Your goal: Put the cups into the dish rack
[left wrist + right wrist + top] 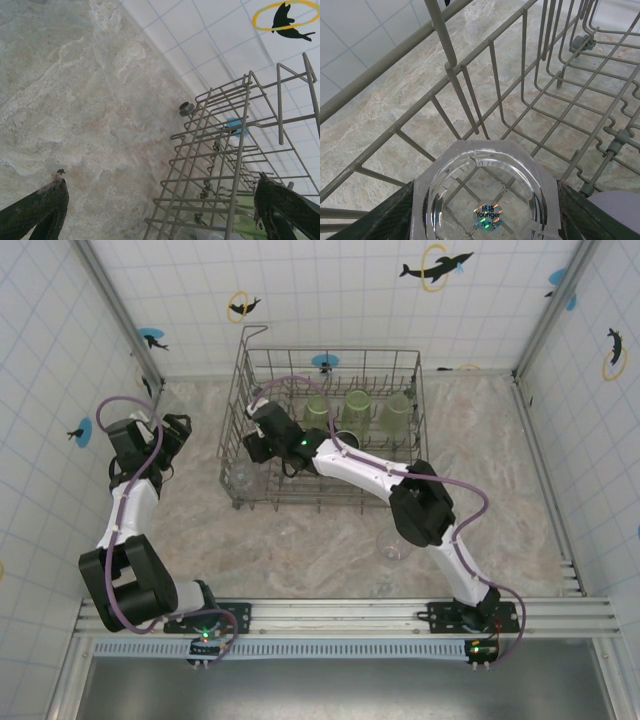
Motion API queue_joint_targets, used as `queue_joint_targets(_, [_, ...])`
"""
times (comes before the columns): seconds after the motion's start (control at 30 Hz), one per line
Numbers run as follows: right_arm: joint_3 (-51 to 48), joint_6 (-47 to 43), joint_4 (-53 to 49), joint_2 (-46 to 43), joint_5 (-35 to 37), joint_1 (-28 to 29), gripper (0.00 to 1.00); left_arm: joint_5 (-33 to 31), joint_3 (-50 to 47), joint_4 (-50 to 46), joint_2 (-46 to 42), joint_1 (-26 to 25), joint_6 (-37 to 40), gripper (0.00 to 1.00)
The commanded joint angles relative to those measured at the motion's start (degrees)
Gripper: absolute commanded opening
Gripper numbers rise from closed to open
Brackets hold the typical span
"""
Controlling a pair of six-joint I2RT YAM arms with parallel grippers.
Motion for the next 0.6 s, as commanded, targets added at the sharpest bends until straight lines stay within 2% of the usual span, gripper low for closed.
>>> queue_joint_targets(0.0, [4.02,-1.09,-1.89,3.15,1.02,0.35,0.52,1.01,-0.47,0.61,-0.97,0.57,-0.73,0.97])
queue_joint_targets(0.2, [8.11,-2.55,-6.14,5.98,2.89,0.41,0.53,1.09,-0.46,0.61,-0.88,0.59,-0.79,0.97])
queue_joint_targets(0.57, [10.55,-1.6,-5.05,5.7,0.91,0.41,0.8,1.54,-0.61,0.7,-0.8,0.57,-1.05,0.97])
